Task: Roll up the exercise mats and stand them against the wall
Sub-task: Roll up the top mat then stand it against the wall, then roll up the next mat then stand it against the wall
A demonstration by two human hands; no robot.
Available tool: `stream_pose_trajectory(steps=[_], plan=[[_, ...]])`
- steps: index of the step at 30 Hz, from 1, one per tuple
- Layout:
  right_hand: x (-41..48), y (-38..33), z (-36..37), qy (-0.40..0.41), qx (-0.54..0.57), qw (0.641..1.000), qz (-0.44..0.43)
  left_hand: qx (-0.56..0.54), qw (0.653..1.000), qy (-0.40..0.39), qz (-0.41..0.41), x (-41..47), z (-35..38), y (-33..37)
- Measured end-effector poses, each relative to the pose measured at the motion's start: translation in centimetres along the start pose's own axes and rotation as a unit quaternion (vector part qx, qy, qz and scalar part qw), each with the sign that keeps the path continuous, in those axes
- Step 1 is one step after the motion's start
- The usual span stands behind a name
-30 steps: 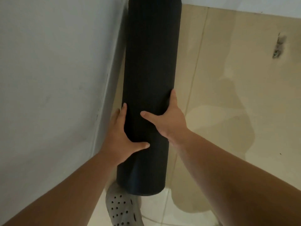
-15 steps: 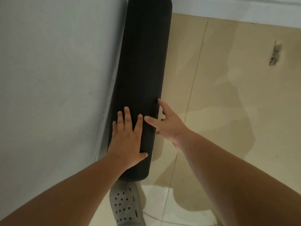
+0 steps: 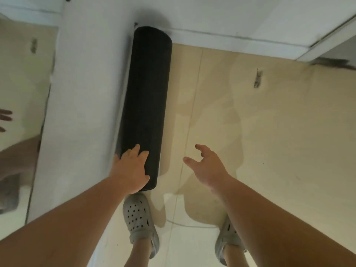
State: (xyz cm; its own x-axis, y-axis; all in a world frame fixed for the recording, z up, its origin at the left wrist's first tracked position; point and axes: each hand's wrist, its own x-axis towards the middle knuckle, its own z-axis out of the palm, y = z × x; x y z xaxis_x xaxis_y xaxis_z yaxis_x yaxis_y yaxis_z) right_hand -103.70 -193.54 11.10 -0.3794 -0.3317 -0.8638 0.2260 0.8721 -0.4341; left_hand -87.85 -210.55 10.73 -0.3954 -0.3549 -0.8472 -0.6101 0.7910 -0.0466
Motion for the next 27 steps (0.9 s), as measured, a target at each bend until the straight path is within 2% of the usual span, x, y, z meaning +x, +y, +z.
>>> stream_pose_trajectory(steps=[3,7,10,14,17,22,27], plan=[[-4.9,0.4,-4.4,0.017,0.030,0.999,0.030,-0.041,0.996,-0.057,0.046,-5.7,-1.9,2.5],[-14.1,-0.3,-11.7,0.056,0.041,0.997,0.025,-0.092,0.995,-0.041,0.024,-15.2,-7.1,6.2],[-23.1,-1.5,-17.5,0.086,0.047,0.995,0.003,-0.190,0.981,0.012,0.023,-23.9,-13.1,9.2],[-34.8,-3.6,-24.1,0.125,0.099,0.987,-0.027,-0.227,0.962,0.143,0.051,-35.4,-20.6,13.8],[-42.1,-4.9,-27.8,0.172,0.163,0.970,-0.047,-0.260,0.950,0.139,0.105,-42.0,-23.9,16.8],[-51.9,-3.7,-30.2,0.214,0.230,0.946,-0.076,-0.298,0.932,0.139,0.154,-48.3,-25.2,18.7],[-61.9,3.6,-26.7,0.316,0.311,0.896,-0.014,-0.261,0.935,0.115,0.211,-51.2,-25.9,22.2]])
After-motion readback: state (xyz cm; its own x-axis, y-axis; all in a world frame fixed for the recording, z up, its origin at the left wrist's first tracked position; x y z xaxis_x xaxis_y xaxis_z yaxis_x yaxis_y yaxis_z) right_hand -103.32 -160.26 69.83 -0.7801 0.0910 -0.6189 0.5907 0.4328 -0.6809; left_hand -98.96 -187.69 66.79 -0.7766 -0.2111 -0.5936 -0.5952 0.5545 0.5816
